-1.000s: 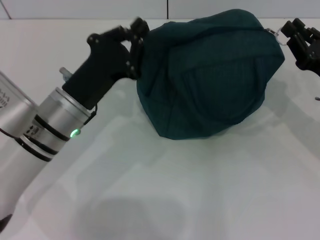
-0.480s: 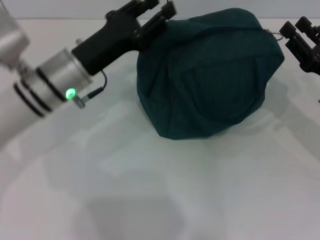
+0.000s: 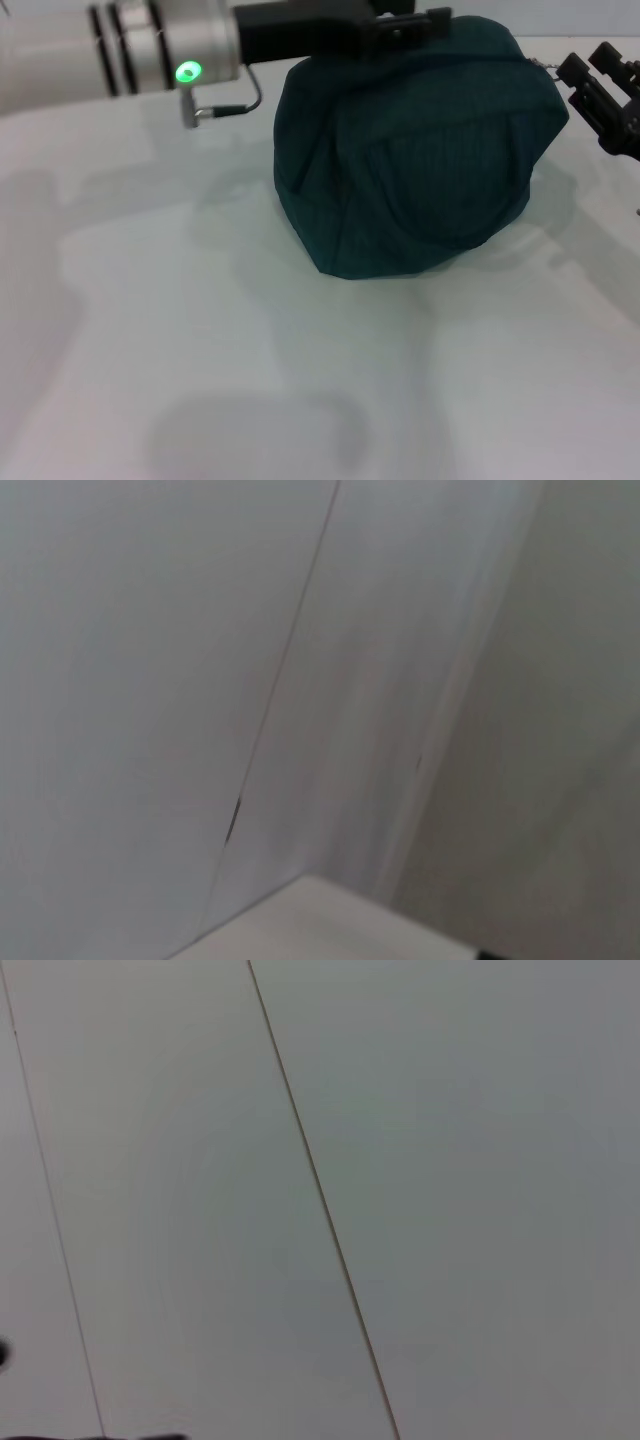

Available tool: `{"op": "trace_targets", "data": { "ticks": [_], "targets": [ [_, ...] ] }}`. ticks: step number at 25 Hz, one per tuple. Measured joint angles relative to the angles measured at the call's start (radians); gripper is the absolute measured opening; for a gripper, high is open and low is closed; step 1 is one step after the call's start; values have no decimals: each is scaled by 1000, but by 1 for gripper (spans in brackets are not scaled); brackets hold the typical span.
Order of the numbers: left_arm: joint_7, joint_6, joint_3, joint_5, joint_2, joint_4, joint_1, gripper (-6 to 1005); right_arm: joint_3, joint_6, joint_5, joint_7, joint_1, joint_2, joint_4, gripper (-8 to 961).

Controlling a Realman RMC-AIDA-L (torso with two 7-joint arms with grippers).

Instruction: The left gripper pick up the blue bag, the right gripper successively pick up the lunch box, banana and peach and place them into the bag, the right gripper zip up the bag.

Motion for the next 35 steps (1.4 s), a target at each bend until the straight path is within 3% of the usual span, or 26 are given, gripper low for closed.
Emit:
{"op": "trace_targets", "data": {
  "ticks": [3,11,21,23,26,35],
  "targets": [
    [-63,-63,0,78,-17,-34,-64,649,2,-17,0,0,-10,0,0,518],
    [-183,-249,0,223,-20,10,-144,641,3,-19,0,-9,-29,-1,2,516],
    [-130,-268,-1,216,-21,31,-125,564,47,10,8,-132,-65,-5,16,461],
    [-120,-268,-1,209,-21,31,-116,494,47,21,8,-153,-66,-4,16,445],
    [-93,-269,-1,204,-22,36,-105,389,47,44,8,-182,-61,-5,16,422],
    [-87,-256,-1,208,-19,57,-97,318,48,134,7,-257,-18,-10,4,389]
  ]
}}
